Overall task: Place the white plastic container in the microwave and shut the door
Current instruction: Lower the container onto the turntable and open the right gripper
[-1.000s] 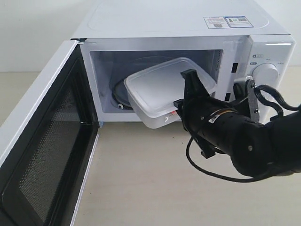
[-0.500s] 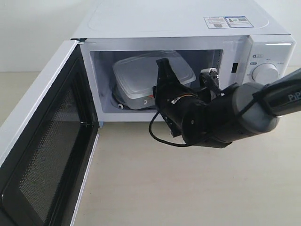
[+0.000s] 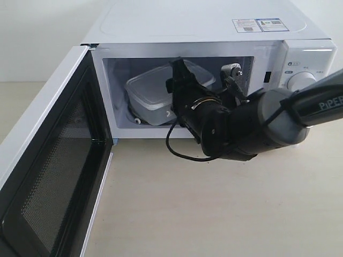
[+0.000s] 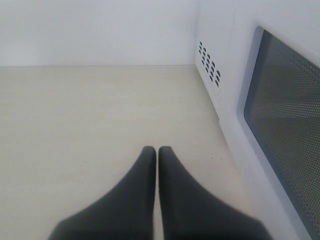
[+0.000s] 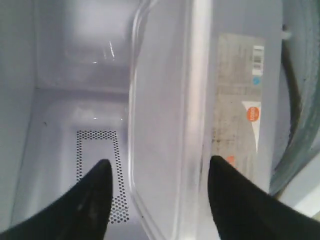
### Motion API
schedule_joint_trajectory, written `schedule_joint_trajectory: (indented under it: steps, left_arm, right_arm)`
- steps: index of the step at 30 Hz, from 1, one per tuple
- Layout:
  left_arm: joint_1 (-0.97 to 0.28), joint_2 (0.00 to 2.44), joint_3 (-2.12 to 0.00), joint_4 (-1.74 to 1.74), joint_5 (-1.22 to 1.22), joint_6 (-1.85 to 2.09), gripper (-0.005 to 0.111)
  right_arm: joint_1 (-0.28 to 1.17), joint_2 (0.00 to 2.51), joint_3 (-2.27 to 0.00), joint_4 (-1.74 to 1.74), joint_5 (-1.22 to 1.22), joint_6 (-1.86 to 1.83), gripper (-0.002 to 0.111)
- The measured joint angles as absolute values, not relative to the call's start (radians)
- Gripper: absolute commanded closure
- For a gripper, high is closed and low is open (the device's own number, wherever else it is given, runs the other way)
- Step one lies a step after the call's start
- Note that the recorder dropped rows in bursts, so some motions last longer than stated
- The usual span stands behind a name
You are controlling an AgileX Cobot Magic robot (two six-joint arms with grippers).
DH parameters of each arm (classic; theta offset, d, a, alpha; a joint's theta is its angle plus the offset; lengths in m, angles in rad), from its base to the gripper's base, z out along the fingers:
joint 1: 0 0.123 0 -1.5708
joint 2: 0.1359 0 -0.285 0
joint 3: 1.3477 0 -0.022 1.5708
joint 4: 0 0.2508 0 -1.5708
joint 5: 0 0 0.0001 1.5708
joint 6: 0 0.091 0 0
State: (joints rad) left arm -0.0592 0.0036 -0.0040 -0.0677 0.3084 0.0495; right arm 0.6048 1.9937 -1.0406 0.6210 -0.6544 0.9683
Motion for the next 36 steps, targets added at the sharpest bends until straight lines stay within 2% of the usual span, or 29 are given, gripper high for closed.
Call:
schedule_joint_trajectory:
  steps: [1, 2, 6, 13, 18, 21, 27, 36]
  left_arm:
    - [-0.059, 0.004, -0.004, -0.068, 0.308, 0.05, 0.102]
    - [-0.059, 0.004, -0.004, -0.068, 0.308, 0.05, 0.102]
    - [-0.059, 0.004, -0.004, -0.068, 0.308, 0.05, 0.102]
    - [-0.059, 0.004, -0.004, -0.068, 0.308, 0.05, 0.102]
    - [-0.059, 0.004, -0.004, -0.068, 0.308, 0.05, 0.102]
    - [-0.059, 0.004, -0.004, -0.068, 0.308, 0.05, 0.102]
    - [-0.059, 0.004, -0.004, -0.068, 0.308, 0.05, 0.102]
    - [-0.059, 0.004, -0.004, -0.068, 0.308, 0.05, 0.102]
  right_arm:
    - [0.605, 1.994, -1.042, 0.618, -0.653, 0.968, 0.096]
    - [0.605, 1.99, -1.042, 0.608, -0.635, 0.966, 0.109]
    - [0.605, 1.942, -1.042, 0.569, -0.549, 0.877, 0.108]
    - [0.605, 1.798, -0.996, 0.295, -0.336, 0.6, 0.108]
    - [0.611, 1.796, -0.984, 0.166, -0.209, 0.493, 0.108]
    - [0.615, 1.833, -0.982, 0.153, -0.24, 0.426, 0.108]
    - [0.617, 1.965, -0.992, 0.205, -0.472, 0.393, 0.108]
    - [0.605, 2.08, -1.109, 0.346, -0.587, 0.363, 0.108]
